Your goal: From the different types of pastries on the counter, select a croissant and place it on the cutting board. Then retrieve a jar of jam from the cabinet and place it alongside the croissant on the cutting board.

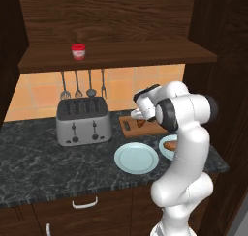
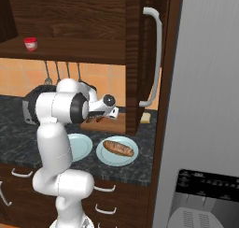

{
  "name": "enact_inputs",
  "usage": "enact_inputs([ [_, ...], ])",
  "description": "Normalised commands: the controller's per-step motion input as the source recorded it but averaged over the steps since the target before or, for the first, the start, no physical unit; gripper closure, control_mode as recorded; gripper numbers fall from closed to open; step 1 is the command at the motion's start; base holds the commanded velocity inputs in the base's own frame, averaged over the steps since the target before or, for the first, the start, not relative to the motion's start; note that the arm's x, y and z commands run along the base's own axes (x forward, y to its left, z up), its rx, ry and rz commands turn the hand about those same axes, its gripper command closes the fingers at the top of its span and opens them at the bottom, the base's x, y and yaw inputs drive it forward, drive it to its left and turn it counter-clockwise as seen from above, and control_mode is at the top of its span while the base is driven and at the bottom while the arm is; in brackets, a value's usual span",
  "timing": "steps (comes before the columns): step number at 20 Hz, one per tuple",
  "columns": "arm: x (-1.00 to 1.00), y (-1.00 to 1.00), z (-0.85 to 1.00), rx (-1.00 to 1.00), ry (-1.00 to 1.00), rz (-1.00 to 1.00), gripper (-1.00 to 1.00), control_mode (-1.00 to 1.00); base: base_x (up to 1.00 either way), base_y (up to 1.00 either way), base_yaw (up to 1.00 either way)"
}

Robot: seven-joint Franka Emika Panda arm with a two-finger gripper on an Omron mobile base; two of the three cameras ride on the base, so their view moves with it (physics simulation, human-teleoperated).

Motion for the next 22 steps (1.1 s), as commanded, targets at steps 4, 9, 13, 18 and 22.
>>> enact_inputs([
  [4, 0.25, 0.0, -0.13, 0.0, 0.0, 0.02, 1.0, -1.0, 0.0, 0.0, 0.0],
  [9, 0.24, 0.0, -0.19, 0.0, 0.0, 0.02, 1.0, -1.0, 0.0, 0.0, 0.0],
  [13, 0.19, -0.01, -0.23, 0.0, 0.0, 0.02, 1.0, -1.0, 0.0, 0.0, 0.0],
  [18, -0.14, -0.01, -0.07, 0.0, 0.0, 0.0, 1.0, -1.0, 0.0, 0.0, 0.0],
  [22, -0.14, 0.0, -0.06, 0.0, 0.0, 0.0, 1.0, -1.0, 0.0, 0.0, 0.0],
])
